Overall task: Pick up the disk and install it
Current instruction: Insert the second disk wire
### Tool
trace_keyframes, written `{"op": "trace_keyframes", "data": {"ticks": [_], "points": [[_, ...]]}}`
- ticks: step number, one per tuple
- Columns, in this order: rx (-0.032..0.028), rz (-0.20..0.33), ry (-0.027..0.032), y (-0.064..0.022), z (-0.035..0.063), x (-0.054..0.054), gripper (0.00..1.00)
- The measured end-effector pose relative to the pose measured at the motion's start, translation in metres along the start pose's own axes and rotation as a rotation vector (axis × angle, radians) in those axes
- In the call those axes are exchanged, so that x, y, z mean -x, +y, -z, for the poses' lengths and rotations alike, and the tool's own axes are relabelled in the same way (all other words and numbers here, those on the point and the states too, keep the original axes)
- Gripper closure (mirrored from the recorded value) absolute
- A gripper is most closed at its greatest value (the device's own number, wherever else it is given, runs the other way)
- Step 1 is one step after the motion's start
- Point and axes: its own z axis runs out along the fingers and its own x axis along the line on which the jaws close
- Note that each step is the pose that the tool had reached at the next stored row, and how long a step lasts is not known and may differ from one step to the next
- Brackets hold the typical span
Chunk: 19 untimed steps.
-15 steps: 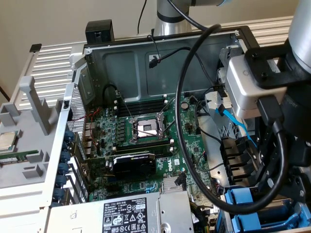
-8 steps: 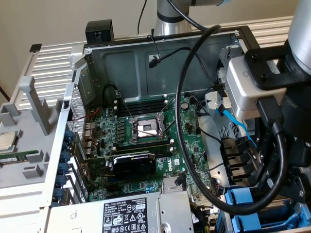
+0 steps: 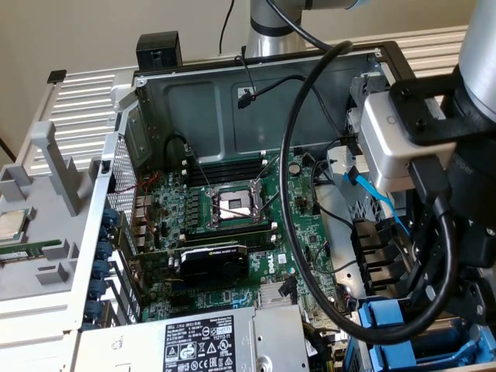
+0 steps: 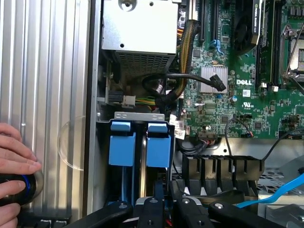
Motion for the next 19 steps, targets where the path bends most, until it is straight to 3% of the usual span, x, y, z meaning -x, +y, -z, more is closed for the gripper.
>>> {"op": "trace_keyframes", "data": {"ticks": [19], "points": [[0.0,0.0,-0.0014,0.0,-0.0026,-0.0001,0.84]]}}
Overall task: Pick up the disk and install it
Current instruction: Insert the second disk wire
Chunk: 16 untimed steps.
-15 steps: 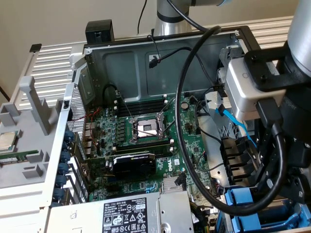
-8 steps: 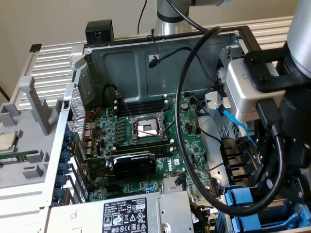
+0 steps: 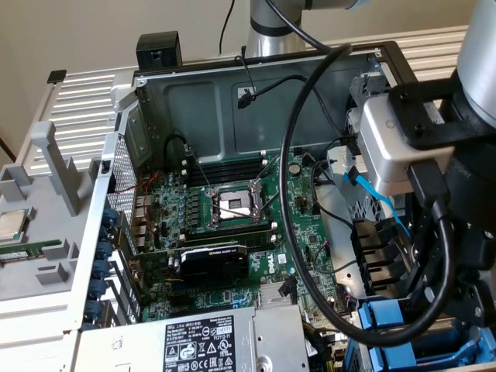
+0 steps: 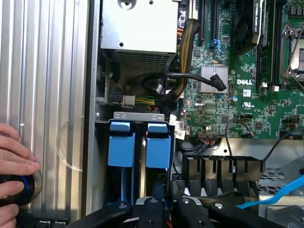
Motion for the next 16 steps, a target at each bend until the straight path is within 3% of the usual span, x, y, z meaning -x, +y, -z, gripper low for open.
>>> {"op": "trace_keyframes", "data": {"ticks": [16], "points": [[0.0,0.0,-0.0001,0.0,-0.0014,-0.0001,0.84]]}}
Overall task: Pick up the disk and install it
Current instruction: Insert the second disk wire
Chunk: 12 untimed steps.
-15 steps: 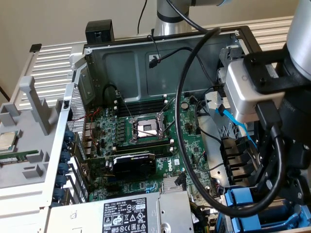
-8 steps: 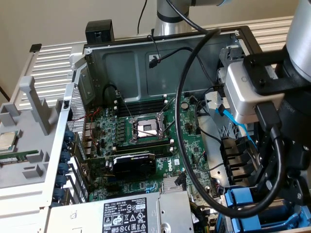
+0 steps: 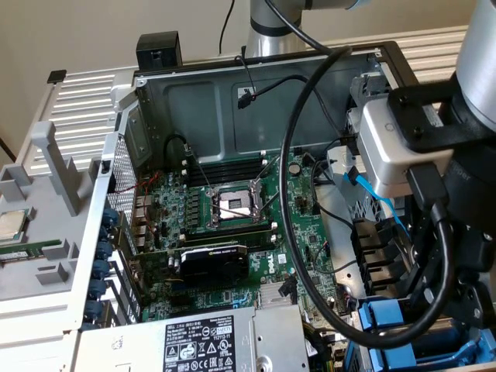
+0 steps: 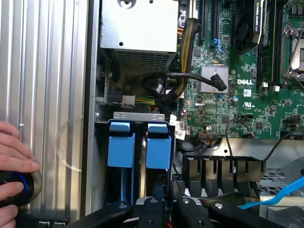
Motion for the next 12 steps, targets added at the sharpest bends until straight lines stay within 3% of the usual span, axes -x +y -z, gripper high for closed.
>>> {"op": "trace_keyframes", "data": {"ticks": [4,6,8,9,12], "points": [[-0.0004,0.0,-0.0004,-0.0001,-0.0001,0.0,0.82],[-0.0003,0.0,-0.0003,0.0,0.0006,0.0001,0.7],[-0.0003,0.0,-0.0001,0.0,0.0017,0.0003,0.7],[-0.0005,0.0,-0.0001,0.0,0.0024,0.0006,0.63],[-0.0023,0.0,0.0004,0.0,0.0052,0.0019,0.63]]}}
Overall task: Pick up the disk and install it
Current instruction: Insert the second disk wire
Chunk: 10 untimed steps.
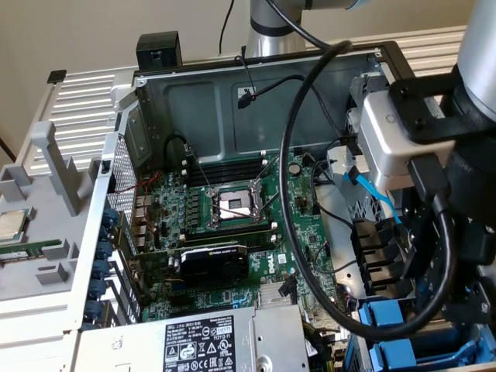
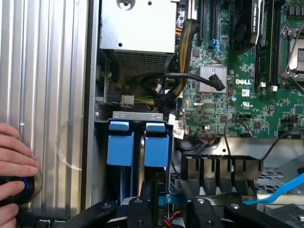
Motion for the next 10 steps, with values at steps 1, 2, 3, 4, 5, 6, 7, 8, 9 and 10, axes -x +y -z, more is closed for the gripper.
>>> {"op": "trace_keyframes", "data": {"ticks": [1,2,3,4,5,6,7,8,9,10], "points": [[-0.001,0.0,0.0004,0.0,0.002,0.0,0.63],[-0.0021,0.0,0.0005,0.0,0.004,0.001,0.63],[-0.003,0.0,0.001,0.0,0.0069,0.001,0.63],[-0.0036,0.0,0.0014,0.0,0.0097,0.002,0.63],[-0.0043,0.0,0.0016,0.0,0.0123,0.002,0.63],[-0.0049,0.0,0.0022,0.0,0.0152,0.003,0.63],[-0.0055,0.0,0.0028,0.0,0.0175,0.003,0.63],[-0.0061,0.0,0.0034,0.0,0.0195,0.003,0.63],[-0.0064,0.0,0.0037,0.0,0.0212,0.004,0.63],[-0.0064,0.0,0.004,0.0,0.0223,0.004,0.63]]}}
